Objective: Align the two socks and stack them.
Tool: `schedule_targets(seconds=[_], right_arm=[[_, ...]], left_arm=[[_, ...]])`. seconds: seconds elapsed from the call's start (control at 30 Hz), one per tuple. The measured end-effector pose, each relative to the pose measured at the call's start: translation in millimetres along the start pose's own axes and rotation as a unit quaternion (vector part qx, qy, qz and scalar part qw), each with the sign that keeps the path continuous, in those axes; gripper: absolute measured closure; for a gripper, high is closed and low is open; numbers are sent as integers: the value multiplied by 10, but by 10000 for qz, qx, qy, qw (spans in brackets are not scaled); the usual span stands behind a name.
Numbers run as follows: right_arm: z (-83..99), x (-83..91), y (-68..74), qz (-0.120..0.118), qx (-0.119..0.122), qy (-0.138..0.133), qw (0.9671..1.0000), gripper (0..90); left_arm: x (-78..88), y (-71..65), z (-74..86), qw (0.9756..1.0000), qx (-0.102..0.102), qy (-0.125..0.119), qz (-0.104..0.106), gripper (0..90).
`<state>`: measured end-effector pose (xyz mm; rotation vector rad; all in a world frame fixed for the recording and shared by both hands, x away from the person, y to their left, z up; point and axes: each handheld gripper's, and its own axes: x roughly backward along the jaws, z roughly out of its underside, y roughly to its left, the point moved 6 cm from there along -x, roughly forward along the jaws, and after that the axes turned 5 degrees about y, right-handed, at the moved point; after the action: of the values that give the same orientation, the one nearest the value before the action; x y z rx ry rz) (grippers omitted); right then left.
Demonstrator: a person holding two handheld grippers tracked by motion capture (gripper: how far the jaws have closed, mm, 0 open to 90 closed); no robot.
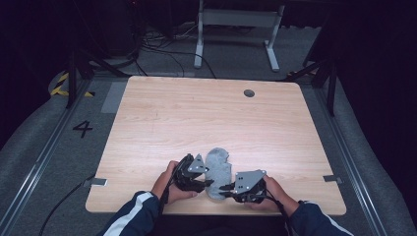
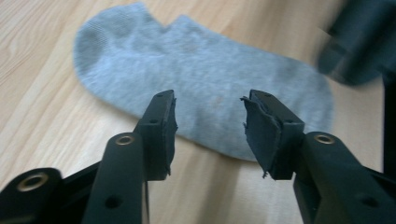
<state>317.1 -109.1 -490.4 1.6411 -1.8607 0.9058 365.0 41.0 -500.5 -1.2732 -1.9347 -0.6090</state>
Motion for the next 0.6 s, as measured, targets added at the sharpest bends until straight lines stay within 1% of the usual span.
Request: schedule_targets(seconds=[0.07,0.13,0.2,0.23,0.27,0.3,0.33,0.37,0.4,0.5,0.6], right_arm=[[2,-19,41,-53,69,32,10000,813],[1,-29,58,-123,44,-10,9999,799],[20,-58,62,-184,79,1,9998,775],[38,-81,66,-199,74,33,9998,760],[48,-97,64,-193,94,50,9998,747],[60,-115,65,-187,93,66,9998,738],[69,-132,68,-210,108,76,9997,735],[76,-148,70,-234,144,74,9996,730],[86,-166,72,-226,183,81,9995,729],[119,-206,67,-163,322,108,9993,738],[139,-216,37,-117,324,94,9994,743]], left_arm=[[-19,71,9,9999,19,58,-100,497],[-52,147,4,9998,144,22,-108,494],[-101,234,-4,9996,239,42,-129,495],[-118,261,-4,9996,263,48,-118,503],[-143,290,-5,9996,246,57,-93,505],[-173,305,1,9995,271,96,-91,507],[-202,324,10,9995,255,145,-80,507],[-215,333,9,9996,281,103,-12,504],[-221,340,6,9995,303,89,9,512],[-221,346,1,9997,206,124,9,514],[-227,349,6,9997,201,98,43,522]])
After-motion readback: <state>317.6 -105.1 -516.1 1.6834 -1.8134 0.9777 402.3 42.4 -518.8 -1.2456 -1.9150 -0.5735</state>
